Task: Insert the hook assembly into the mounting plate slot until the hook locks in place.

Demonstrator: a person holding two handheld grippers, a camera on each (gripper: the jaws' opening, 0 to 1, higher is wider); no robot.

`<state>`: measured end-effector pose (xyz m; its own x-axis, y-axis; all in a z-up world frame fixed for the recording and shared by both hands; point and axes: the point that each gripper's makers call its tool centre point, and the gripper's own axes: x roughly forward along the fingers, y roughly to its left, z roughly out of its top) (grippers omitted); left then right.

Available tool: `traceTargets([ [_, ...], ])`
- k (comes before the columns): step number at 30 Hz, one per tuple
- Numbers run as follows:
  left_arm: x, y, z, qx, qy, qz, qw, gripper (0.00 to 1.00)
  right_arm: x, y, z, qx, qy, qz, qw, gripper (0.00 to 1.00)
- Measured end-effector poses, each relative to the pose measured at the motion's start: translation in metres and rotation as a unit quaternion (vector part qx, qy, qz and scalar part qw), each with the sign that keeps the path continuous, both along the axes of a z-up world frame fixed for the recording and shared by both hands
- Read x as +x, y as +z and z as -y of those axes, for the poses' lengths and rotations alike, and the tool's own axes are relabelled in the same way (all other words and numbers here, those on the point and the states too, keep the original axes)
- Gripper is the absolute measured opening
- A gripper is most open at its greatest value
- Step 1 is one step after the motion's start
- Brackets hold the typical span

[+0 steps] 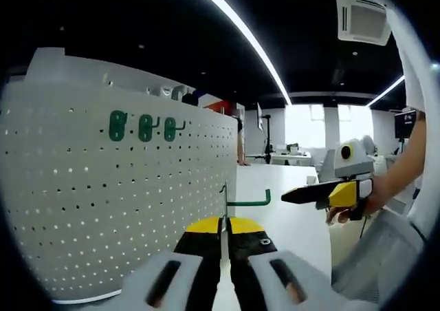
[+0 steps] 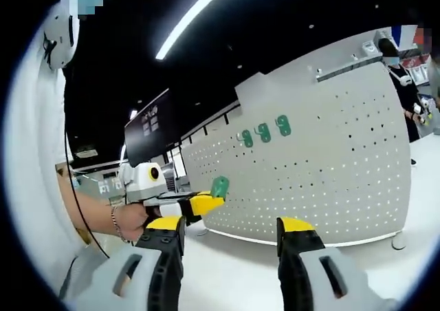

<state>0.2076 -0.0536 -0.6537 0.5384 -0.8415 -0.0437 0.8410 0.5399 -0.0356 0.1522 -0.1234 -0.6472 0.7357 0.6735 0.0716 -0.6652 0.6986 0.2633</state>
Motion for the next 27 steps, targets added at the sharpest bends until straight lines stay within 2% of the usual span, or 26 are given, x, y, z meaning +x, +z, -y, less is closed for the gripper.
traceTargets([
  [18, -0.001, 0.0, -0.003, 0.001, 0.009, 0.001, 1.0, 0.02, 0.015, 0.007, -0.03, 0.013, 0.022, -0.004, 0.9997, 0.46],
  [27, 0.0, 0.001, -0.006, 0.001, 0.015, 0.003, 0.9999, 0.02, 0.024, 0.006, -0.037, 0.025, 0.025, -0.006, 0.9994, 0.46],
])
